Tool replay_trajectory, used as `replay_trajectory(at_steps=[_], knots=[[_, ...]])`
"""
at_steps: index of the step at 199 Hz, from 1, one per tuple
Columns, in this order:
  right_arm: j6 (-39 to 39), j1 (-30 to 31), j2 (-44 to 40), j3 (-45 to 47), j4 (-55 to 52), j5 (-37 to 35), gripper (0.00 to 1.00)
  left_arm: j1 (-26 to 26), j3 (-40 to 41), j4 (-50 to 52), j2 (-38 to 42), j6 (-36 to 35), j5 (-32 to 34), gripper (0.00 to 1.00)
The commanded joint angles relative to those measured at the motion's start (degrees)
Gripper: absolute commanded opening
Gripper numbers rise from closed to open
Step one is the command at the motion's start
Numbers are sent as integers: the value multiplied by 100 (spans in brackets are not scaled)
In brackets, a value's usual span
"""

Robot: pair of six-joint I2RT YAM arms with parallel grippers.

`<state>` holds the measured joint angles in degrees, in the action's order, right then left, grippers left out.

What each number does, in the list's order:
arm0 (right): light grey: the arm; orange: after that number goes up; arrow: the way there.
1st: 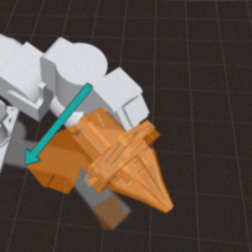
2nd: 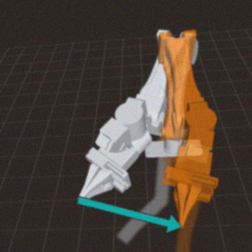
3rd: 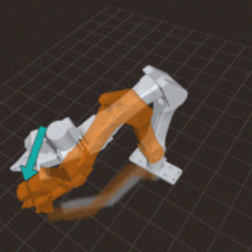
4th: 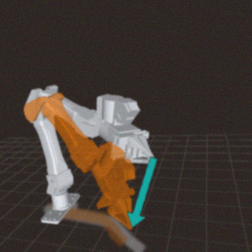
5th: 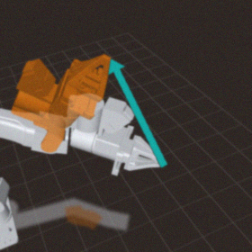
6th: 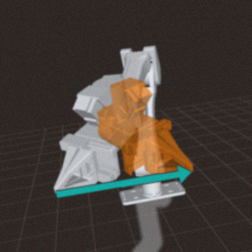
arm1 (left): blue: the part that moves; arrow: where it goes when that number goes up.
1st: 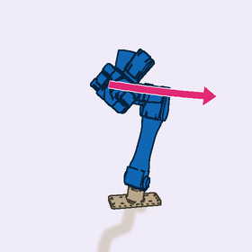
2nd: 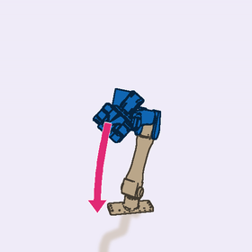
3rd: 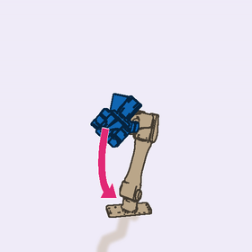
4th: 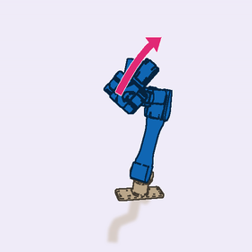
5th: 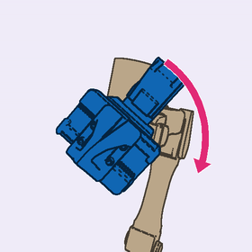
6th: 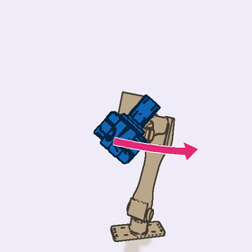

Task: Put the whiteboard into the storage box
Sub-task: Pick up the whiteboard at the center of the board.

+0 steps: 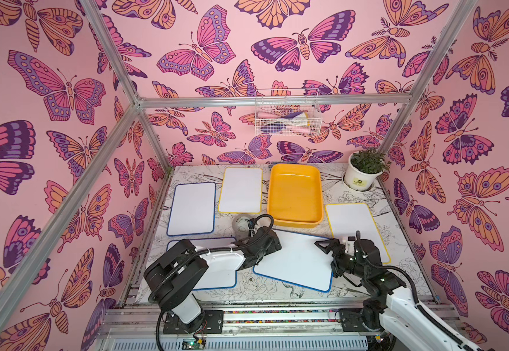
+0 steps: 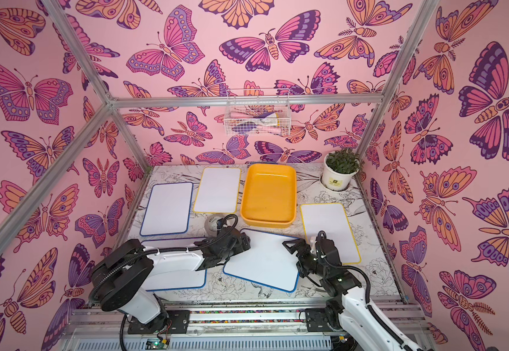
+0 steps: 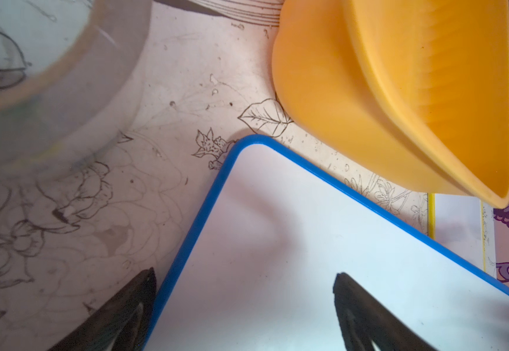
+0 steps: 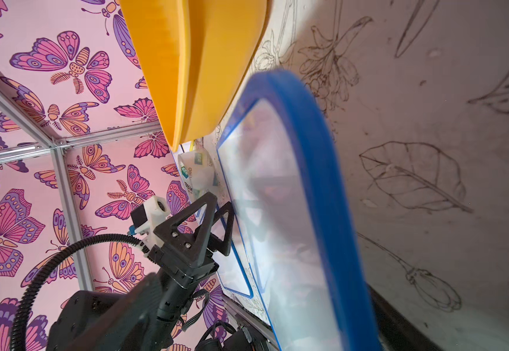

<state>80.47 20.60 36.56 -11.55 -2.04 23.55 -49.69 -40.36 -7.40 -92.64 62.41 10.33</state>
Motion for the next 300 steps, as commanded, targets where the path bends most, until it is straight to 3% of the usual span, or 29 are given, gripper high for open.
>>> replay_trajectory(at_steps=[1,70,106,152,184,220,300], knots=[[-91,-10,-240,-313,-40,-73,88,-199,434,1218,-441,465,-1457,93],[-223,-10,-906,-128,-42,-314,59,-199,371,1294,-435,474,-1454,93],[-308,-12,-918,-146,-69,-310,39,-199,354,1299,-457,490,-1463,92],[-610,-12,-911,-227,-223,-381,24,-199,345,1300,-269,592,-1525,92],[-760,-12,-905,-364,-297,-413,22,-199,362,1391,67,647,-1495,92],[-776,-13,-957,-443,-283,-352,10,-199,347,1540,471,676,-1416,92],[-1131,-12,-1059,-1246,-968,-368,5,-208,-8,2394,1530,459,-965,91]])
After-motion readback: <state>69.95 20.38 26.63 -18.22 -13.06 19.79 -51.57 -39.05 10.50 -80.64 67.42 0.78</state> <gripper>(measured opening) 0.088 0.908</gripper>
